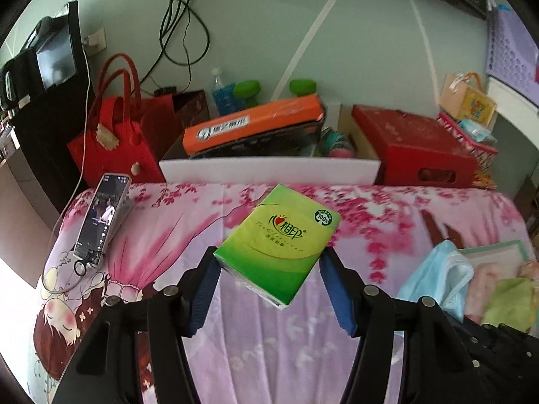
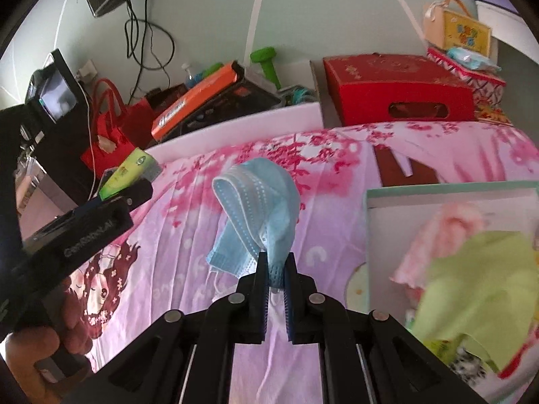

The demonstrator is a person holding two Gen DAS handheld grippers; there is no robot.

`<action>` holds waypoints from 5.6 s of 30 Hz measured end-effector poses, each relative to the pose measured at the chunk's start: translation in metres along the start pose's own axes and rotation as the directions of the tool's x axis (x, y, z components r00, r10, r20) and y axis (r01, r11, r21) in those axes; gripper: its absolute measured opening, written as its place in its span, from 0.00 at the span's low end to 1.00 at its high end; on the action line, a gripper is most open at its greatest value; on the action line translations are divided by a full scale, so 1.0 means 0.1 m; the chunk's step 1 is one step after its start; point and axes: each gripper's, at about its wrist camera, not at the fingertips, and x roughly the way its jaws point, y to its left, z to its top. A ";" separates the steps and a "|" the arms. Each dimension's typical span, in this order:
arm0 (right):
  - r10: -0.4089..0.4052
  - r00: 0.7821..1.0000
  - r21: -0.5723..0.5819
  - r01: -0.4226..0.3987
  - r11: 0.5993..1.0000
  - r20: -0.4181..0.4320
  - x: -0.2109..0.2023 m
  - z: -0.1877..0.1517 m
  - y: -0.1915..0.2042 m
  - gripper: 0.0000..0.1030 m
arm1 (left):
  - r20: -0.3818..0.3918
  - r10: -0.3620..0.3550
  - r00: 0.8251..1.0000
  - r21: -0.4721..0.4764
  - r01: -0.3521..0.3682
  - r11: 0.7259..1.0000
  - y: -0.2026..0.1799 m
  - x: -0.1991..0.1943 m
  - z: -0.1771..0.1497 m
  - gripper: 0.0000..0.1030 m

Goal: Organize soft objects

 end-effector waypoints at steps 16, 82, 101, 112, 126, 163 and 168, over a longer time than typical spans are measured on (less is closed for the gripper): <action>0.014 0.985 0.057 -0.024 0.998 0.175 -0.97 -0.16 -0.20 0.08 | -0.008 -0.088 0.996 -0.044 0.088 0.995 -0.37 -0.70 -0.35 0.60; -0.323 0.942 0.405 0.333 0.852 -0.095 -1.20 -0.54 -1.89 0.37 | -0.378 -0.278 0.883 0.133 0.349 0.928 -1.96 -0.25 -1.16 0.61; -0.368 0.927 0.441 0.360 0.822 -0.072 -1.32 -0.51 -1.96 0.81 | -0.360 -0.350 0.865 0.093 0.406 0.909 -1.83 -0.53 -0.97 0.75; -0.368 0.929 0.420 0.352 0.836 -0.047 -1.36 -0.48 -1.90 1.00 | -0.266 -0.281 0.922 0.016 0.296 0.955 -1.49 -0.57 -0.79 0.94; -0.370 0.929 0.355 0.358 0.864 -0.036 -1.34 -0.45 -1.72 1.00 | -0.288 -0.060 0.956 -0.091 0.035 0.995 -1.00 -0.26 -0.84 0.95; -0.334 0.937 0.061 0.341 0.938 -0.098 -1.19 -0.55 -0.90 1.00 | -0.369 0.175 0.913 0.021 -0.180 0.983 -0.68 -0.55 -1.14 0.95; -0.332 0.936 0.030 0.337 0.941 -0.121 -1.17 -0.69 -0.82 1.00 | -0.383 0.163 0.909 0.032 -0.163 0.986 -0.68 -0.59 -1.26 0.95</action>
